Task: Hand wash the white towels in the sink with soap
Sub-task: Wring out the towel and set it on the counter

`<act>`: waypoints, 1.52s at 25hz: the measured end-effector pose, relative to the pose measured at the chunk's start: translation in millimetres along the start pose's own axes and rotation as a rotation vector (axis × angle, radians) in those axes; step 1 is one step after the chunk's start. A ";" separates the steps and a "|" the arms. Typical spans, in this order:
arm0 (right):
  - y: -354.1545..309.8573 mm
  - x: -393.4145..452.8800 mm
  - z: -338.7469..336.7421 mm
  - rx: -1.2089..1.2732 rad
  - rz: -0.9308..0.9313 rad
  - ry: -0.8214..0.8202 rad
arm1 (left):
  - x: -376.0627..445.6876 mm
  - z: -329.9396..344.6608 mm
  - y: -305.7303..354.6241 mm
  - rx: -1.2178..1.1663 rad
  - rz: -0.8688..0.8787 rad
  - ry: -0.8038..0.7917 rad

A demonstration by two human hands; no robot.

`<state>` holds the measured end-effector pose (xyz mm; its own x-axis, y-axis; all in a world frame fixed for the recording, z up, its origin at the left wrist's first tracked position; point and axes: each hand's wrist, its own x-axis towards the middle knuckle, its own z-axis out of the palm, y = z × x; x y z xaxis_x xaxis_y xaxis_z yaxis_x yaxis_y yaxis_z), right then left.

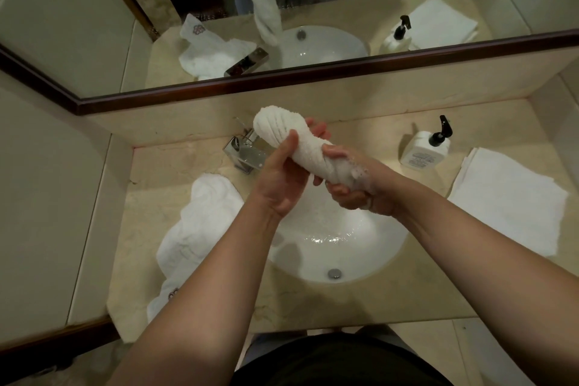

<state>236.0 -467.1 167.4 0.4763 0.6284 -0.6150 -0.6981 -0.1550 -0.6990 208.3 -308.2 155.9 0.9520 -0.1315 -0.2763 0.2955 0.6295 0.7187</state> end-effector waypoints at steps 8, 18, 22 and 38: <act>2.8 6.8 21.5 0.001 -0.103 0.284 | 11.8 31.8 -2.2 -0.102 -0.060 0.373; 35.4 30.6 26.5 -0.186 -0.380 0.593 | 24.0 39.7 -19.5 -0.193 -0.082 0.759; 33.8 28.5 24.9 -0.235 -0.328 0.573 | 21.4 34.9 -25.6 -0.066 -0.080 0.809; -1.6 -6.5 18.0 -0.066 -0.068 0.206 | 7.7 33.1 4.4 -0.136 -0.021 0.264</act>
<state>224.5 -457.2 179.1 0.6246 0.4714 -0.6226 -0.6274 -0.1717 -0.7595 219.6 -331.8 178.0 0.8870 0.0470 -0.4593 0.2846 0.7276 0.6242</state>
